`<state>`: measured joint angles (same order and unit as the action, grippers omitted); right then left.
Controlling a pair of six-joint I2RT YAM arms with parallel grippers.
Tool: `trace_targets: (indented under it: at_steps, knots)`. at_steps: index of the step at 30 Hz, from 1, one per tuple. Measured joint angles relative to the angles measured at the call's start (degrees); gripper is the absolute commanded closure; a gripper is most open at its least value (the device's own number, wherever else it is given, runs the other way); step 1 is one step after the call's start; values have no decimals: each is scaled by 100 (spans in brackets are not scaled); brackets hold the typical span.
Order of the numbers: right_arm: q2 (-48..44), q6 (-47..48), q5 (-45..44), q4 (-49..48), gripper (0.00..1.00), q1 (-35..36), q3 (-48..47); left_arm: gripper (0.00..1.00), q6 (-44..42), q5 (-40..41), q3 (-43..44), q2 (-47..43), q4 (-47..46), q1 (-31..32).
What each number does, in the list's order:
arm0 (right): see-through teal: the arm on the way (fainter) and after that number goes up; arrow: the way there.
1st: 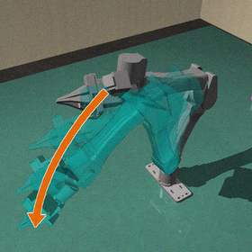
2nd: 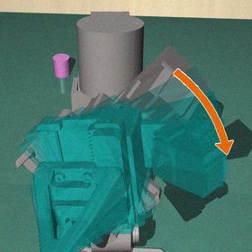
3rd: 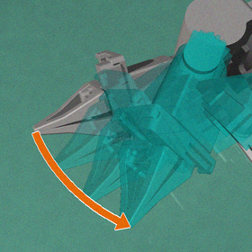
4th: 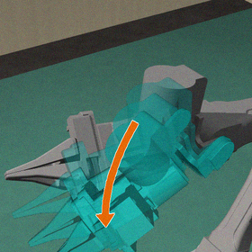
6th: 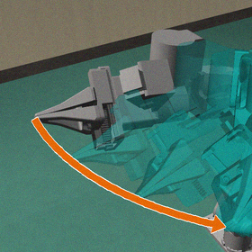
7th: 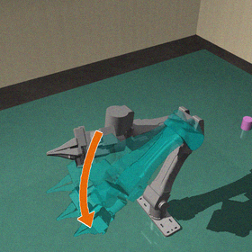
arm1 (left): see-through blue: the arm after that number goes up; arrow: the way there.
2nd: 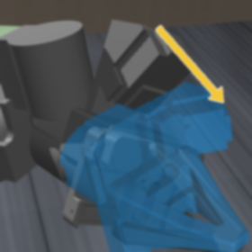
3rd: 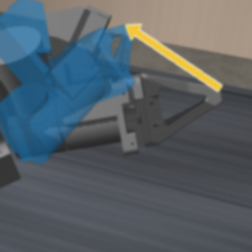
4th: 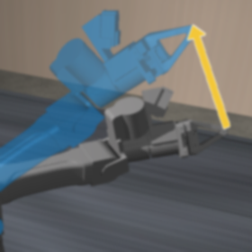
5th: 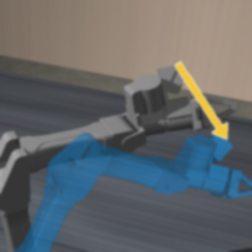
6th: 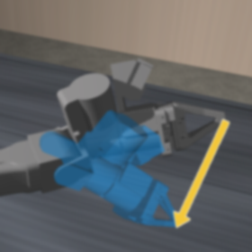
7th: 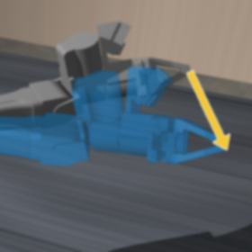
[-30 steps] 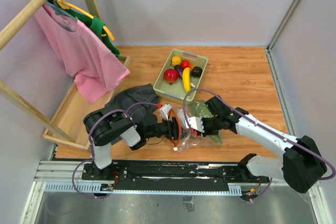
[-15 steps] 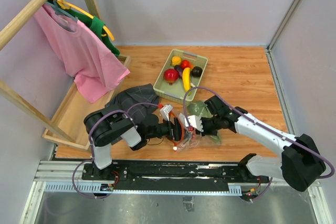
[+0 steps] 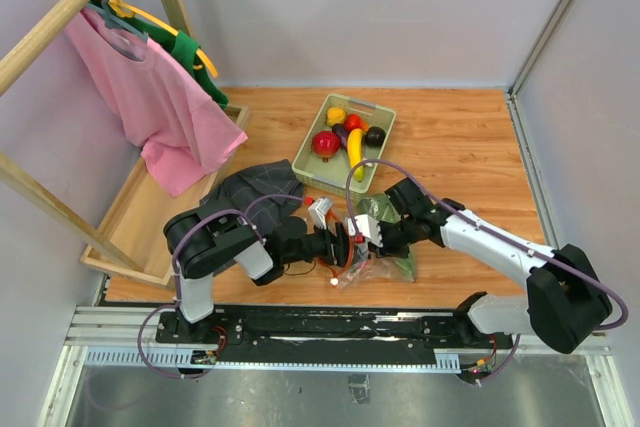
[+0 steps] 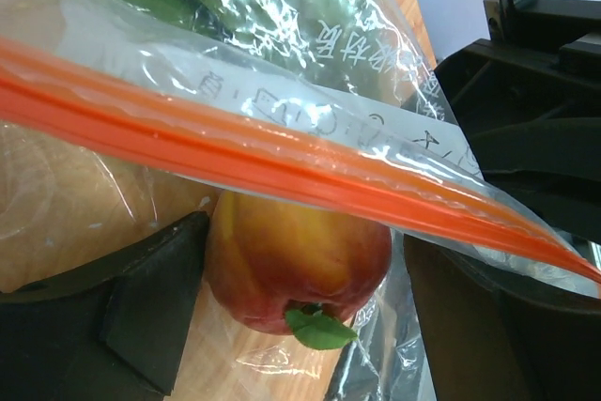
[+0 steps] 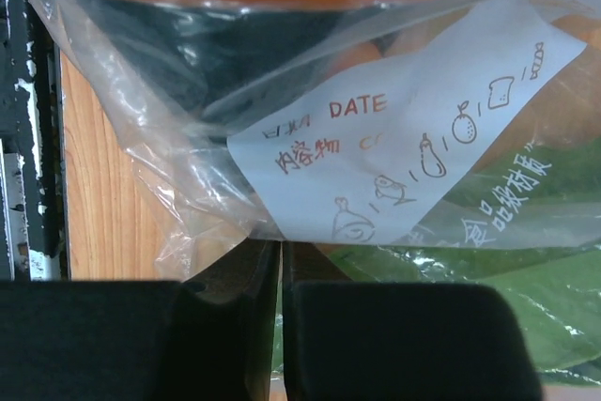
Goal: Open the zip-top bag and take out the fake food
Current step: Pick up the fake fruit from the zipper food storage bag.
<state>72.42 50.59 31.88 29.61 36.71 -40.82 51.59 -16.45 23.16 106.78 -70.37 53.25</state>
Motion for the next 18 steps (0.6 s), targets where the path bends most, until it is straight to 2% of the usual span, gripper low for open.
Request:
trace_targets:
  at_steps: [11, 16, 18]
  knots:
    - [157, -247, 72, 52, 98, -7, -118, 15, 15, 243, 149, 166, -109, 68]
    - [173, -306, 120, 114, 98, -61, -151, 25, 13, 299, 214, 258, -111, 85]
    - [177, -326, 144, 116, 98, -98, -151, 32, 31, 313, 216, 280, -129, 85]
